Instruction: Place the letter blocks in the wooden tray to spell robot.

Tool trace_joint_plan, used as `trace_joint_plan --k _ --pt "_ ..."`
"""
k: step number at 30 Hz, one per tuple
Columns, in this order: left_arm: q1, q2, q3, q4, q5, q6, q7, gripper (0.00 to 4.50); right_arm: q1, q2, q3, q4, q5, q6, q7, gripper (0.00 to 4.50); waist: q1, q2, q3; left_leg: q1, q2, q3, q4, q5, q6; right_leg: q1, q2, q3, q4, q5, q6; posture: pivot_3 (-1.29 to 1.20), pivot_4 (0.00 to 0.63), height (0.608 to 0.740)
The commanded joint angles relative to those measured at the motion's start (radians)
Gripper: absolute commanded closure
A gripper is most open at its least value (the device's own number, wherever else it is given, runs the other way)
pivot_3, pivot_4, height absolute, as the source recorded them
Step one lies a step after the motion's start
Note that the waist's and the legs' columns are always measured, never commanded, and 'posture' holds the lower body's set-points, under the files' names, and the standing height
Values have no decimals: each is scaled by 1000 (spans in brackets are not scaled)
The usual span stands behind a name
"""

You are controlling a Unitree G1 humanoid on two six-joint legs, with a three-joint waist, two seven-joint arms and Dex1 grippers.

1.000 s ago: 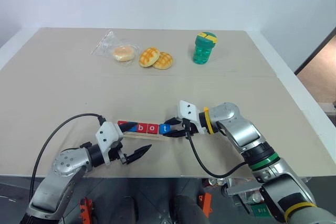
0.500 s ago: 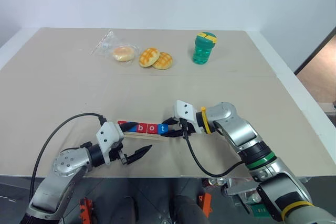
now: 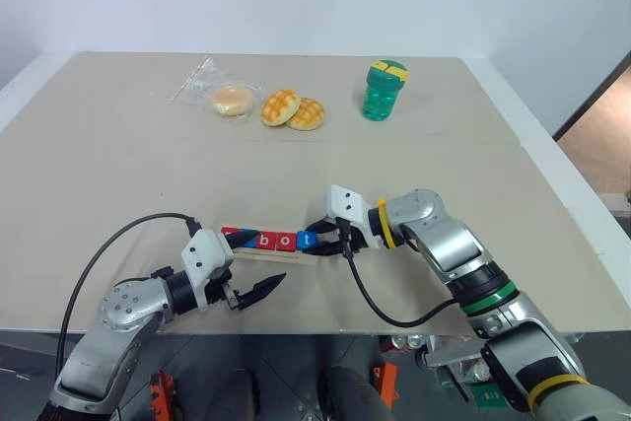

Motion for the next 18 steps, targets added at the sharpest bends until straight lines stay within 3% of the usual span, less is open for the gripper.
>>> trace_joint_plan --k 1,18 --pt "-9 5 3 -22 -2 -9 -1 0 -18 -9 -13 -43 2 18 0 3296 0 0 0 0 0 0 0 0 0 0 0 0 0 0 0 0 150 740" --pt "-6 5 4 -11 5 -18 -4 0 -28 9 9 -42 -8 20 0 3296 0 0 0 0 0 0 0 0 0 0 0 0 0 0 0 0 150 740"
